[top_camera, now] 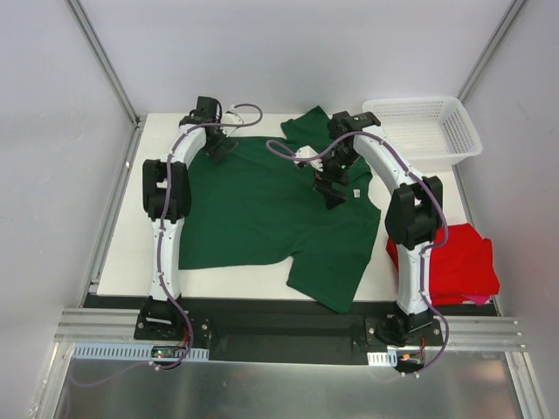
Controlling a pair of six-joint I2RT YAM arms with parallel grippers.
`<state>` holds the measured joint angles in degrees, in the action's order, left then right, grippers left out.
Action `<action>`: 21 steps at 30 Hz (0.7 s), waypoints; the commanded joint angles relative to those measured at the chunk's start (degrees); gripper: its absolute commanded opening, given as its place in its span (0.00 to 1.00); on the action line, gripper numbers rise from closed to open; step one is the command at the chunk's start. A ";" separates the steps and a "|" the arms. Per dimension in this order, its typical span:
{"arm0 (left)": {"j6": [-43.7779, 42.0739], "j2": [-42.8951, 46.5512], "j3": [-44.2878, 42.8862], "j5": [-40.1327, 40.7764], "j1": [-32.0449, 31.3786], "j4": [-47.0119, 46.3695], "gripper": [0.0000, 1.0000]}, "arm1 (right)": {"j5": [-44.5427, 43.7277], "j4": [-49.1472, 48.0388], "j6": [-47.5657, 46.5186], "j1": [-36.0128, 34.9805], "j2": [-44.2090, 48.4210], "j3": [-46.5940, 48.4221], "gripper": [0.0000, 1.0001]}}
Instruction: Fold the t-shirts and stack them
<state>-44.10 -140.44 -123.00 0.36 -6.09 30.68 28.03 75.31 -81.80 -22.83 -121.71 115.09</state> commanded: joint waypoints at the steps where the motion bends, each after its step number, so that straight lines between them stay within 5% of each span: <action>1: -5.47 -0.27 4.25 6.48 -0.07 -4.21 0.99 | 0.62 19.61 -0.38 -0.29 -0.11 0.84 0.96; 15: -11.01 -0.62 6.19 15.37 2.74 -12.22 0.99 | -1.75 19.53 0.06 -0.37 -0.02 -1.18 0.96; 21: -4.60 10.06 12.32 10.02 3.89 -12.31 0.99 | -9.63 5.92 8.40 -0.37 2.00 0.04 0.96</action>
<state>-52.84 -139.06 -116.36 12.47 -3.62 16.64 24.14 75.31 -78.74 -22.94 -121.71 114.04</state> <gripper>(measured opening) 0.993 0.963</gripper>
